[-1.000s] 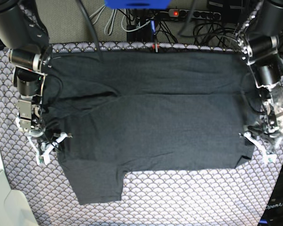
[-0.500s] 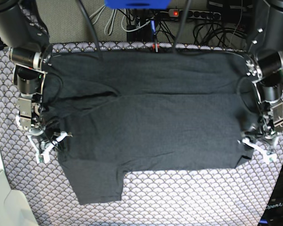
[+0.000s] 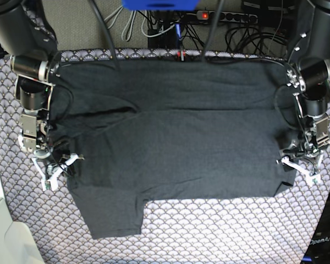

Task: Fold the T-shirt properly
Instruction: 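Grasp the shirt sides near the hem with both grippers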

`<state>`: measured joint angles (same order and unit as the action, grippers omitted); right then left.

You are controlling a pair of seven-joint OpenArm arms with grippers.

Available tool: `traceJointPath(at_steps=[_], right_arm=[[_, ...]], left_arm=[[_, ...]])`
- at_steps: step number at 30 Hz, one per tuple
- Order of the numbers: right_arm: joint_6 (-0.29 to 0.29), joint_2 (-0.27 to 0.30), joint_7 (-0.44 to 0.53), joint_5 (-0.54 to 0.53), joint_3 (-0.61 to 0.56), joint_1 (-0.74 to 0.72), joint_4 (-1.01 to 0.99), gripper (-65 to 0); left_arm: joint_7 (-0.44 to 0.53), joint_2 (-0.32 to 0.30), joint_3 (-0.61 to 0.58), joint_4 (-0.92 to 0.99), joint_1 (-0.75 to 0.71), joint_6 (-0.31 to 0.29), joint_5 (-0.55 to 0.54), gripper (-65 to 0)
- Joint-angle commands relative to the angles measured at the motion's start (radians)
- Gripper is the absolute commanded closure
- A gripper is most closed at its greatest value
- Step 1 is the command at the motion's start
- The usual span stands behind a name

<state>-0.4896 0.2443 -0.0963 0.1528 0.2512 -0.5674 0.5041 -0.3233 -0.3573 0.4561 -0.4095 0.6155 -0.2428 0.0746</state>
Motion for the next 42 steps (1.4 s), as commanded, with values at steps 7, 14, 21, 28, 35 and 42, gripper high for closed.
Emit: traceJointPath(at_steps=[7,14,21,28,35,42], right_arm=[[-0.005,0.010,-0.021,0.009,-0.002,-0.021,0.008,0.0],[-0.005,0.010,-0.021,0.009,-0.002,-0.024,0.008,0.0],[-0.005,0.010,-0.021,0.009,-0.002,-0.021,0.008,0.0],[-0.005,0.011,-0.016,0.009,-0.003,-0.019,0.011,0.0],[-0.005,0.005,-0.021,0.006,0.004,0.057,0.186,0.0],[-0.007,-0.007,-0.021,0.004,0.004,0.139,0.334,0.0]], left_arm=[[0.017,-0.012,-0.001,-0.015,0.031,-0.003,-0.003,-42.3],[0.017,-0.012,-0.001,-0.015,0.030,-0.003,-0.003,-36.0],[0.017,-0.013,-0.001,-0.016,0.030,-0.003,-0.003,-11.1],[0.016,-0.021,-0.001,-0.029,0.030,-0.003,-0.003,-0.6],[0.003,-0.032,0.003,-0.091,-0.004,-0.005,-0.005,-0.5],[-0.060,-0.012,0.003,-0.248,-0.052,-0.005,-0.005,-0.5]])
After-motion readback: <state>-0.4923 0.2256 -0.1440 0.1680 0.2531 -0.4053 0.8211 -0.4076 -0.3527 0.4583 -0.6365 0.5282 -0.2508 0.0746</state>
